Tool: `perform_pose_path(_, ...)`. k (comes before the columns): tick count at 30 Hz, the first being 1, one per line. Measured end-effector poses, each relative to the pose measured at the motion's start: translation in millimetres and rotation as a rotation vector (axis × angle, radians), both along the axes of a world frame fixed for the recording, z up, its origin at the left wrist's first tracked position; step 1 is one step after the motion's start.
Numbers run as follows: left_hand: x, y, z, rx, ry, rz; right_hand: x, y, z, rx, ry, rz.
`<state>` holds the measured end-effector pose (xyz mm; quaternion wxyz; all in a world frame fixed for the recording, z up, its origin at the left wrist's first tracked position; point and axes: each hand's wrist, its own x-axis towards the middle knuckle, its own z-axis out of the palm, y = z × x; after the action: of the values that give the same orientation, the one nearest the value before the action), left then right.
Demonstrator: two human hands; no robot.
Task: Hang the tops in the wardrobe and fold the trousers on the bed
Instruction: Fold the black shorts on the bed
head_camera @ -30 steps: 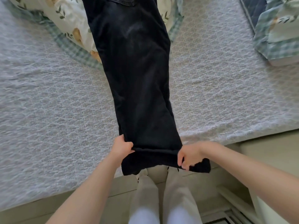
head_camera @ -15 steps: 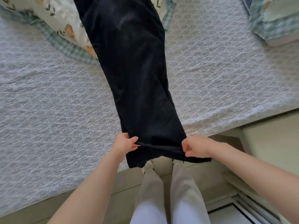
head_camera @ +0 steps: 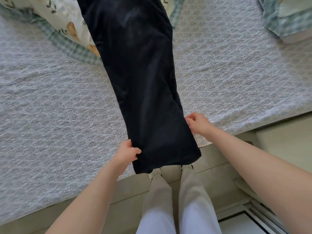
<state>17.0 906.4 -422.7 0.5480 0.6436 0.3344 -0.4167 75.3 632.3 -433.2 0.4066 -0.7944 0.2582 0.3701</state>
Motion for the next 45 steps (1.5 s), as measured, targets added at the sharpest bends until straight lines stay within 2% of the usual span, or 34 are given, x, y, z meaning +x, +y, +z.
perform_pose_path(4, 0, -4, 7, -0.108, 0.084, 0.072, 0, 7, -2, -0.05, -0.066, 0.016)
perform_pose_path(7, -4, -6, 18, -0.337, 0.132, 0.038, -2, 10, 2, 0.036, -0.142, 0.015)
perform_pose_path(10, -11, -5, 23, -0.427, 0.156, 0.059, -3, 15, -1, 0.083, -0.098, -0.013)
perform_pose_path(12, -13, -2, 17, -0.332, 0.15, 0.074, -2, 17, -6, 0.033, -0.057, -0.191)
perform_pose_path(13, -13, 1, 11, -0.212, 0.125, 0.046, -1, 17, -8, -0.011, -0.048, -0.247)
perform_pose_path(15, -9, 10, 2, 0.049, 0.081, -0.06, -1, 17, -9, -0.055, -0.03, -0.241)
perform_pose_path(17, -3, 17, -2, 0.168, 0.055, -0.131, -1, 18, -8, -0.052, 0.004, -0.191)
perform_pose_path(20, 2, 19, -2, 0.178, 0.045, -0.186, -4, 20, -3, -0.012, 0.034, -0.136)
perform_pose_path(23, -1, 19, -5, 0.169, 0.036, -0.149, -11, 20, -4, 0.041, -0.006, -0.121)
perform_pose_path(27, -13, 17, -8, 0.08, 0.064, -0.097, -19, 3, -9, -0.024, -0.029, -0.279)
perform_pose_path(29, -19, 16, -9, 0.069, 0.067, -0.106, -23, -8, -7, 0.006, 0.014, -0.334)
perform_pose_path(33, -22, 18, -11, 0.154, 0.047, -0.102, -32, -14, 5, 0.156, 0.09, -0.172)
perform_pose_path(36, -21, 18, -8, 0.257, -0.025, -0.122, -35, -11, 11, 0.147, 0.048, -0.034)
perform_pose_path(38, -20, 15, -5, 0.295, -0.089, -0.089, -36, -10, 16, 0.145, 0.045, -0.042)
perform_pose_path(42, -19, 6, 2, 0.237, -0.12, 0.038, -37, -12, 24, 0.241, 0.118, -0.033)
perform_pose_path(45, -20, 8, 6, 0.192, -0.131, 0.03, -38, -15, 31, 0.3, 0.146, 0.0)
